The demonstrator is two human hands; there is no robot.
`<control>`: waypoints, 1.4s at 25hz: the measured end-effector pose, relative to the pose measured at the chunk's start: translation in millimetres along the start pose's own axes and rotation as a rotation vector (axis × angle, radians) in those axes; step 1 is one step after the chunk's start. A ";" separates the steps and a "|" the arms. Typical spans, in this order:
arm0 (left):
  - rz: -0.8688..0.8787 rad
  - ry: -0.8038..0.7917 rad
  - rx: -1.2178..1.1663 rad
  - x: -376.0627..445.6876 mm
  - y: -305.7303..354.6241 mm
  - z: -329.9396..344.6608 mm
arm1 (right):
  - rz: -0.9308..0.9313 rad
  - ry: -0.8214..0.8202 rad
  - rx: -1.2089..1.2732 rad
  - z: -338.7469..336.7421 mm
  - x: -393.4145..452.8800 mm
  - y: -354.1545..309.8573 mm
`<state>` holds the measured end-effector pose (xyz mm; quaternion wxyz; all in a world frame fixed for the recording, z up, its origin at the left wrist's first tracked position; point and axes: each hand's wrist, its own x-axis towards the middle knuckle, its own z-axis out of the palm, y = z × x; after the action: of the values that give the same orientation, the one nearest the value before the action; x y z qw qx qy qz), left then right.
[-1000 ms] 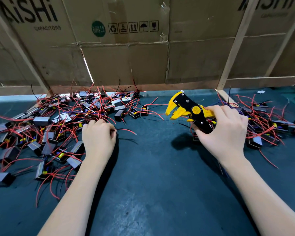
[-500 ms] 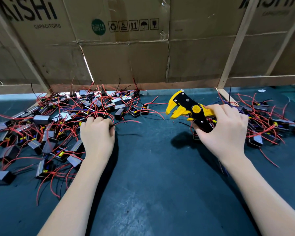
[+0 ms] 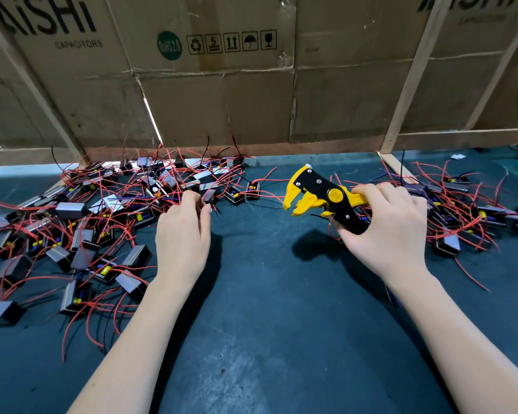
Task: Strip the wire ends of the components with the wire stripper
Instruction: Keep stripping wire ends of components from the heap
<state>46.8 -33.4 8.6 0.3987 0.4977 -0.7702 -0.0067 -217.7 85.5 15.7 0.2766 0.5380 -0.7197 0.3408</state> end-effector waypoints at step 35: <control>-0.635 -0.667 -1.664 -3.9 46.9 -13.5 | 0.090 -0.014 -0.029 0.7 0.1 1.9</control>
<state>20.2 -1.5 34.5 0.3646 0.2125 -0.4211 -0.8029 -219.6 85.2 14.9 0.2637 0.5033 -0.7499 0.3388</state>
